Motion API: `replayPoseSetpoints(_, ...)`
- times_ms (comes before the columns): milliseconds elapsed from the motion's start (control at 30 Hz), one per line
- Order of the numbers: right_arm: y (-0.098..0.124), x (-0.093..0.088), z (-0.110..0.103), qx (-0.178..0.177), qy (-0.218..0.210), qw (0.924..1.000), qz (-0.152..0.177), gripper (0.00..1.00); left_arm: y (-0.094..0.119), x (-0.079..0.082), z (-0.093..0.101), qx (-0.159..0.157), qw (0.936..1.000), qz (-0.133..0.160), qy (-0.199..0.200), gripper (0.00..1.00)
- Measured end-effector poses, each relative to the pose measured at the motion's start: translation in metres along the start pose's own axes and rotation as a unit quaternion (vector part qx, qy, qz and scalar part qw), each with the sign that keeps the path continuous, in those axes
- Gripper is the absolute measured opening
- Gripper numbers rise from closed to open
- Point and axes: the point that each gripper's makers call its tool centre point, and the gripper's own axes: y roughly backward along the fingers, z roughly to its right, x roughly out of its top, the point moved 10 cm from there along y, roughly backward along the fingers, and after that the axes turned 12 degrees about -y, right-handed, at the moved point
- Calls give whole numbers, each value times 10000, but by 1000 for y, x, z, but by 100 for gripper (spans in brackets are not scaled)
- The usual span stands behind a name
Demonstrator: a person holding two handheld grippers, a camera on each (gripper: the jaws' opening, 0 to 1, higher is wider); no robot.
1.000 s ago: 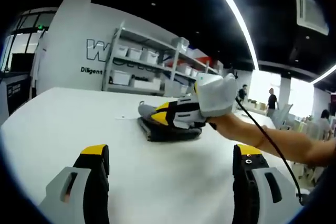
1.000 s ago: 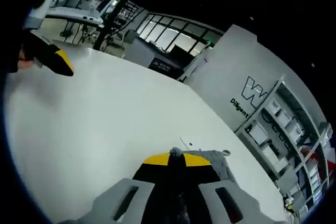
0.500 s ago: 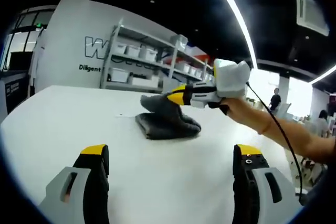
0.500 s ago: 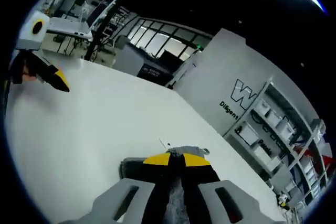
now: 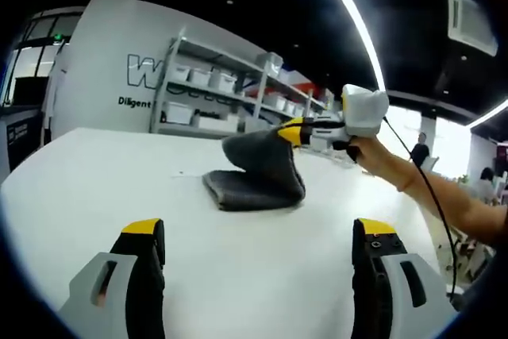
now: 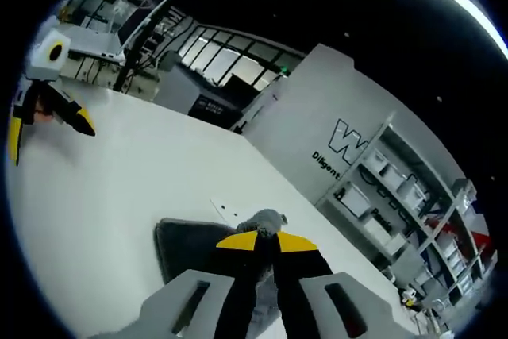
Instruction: Open the folded towel by lifting each exposed corner and separating the folded layers until the towel lies flat within the target outline without major curled edges
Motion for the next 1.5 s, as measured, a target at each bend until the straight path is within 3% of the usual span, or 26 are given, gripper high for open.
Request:
replayPoseSetpoints(267, 21, -6, 27, -417, -97, 9991, -36, 2, 0, 0, 1, -34, 10000, 14, 7, 97)
replayPoseSetpoints(467, 36, -20, 44, -732, -151, 9972, -97, 2, 0, 0, 1, -50, 10000, 18, 3, 97)
replayPoseSetpoints(567, 45, -31, 53, -1016, -341, 9938, -291, 2, -1, -1, 1, -34, 10000, -12, 30, 96)
replayPoseSetpoints(1067, 71, -69, 89, -1380, -636, 9874, -436, 2, -2, -2, 2, -57, 9999, -94, -42, 96)
replayPoseSetpoints(1500, 87, -121, 98, -1527, -1226, 9759, -966, 2, -3, -2, 2, -62, 9999, -117, -39, 96)
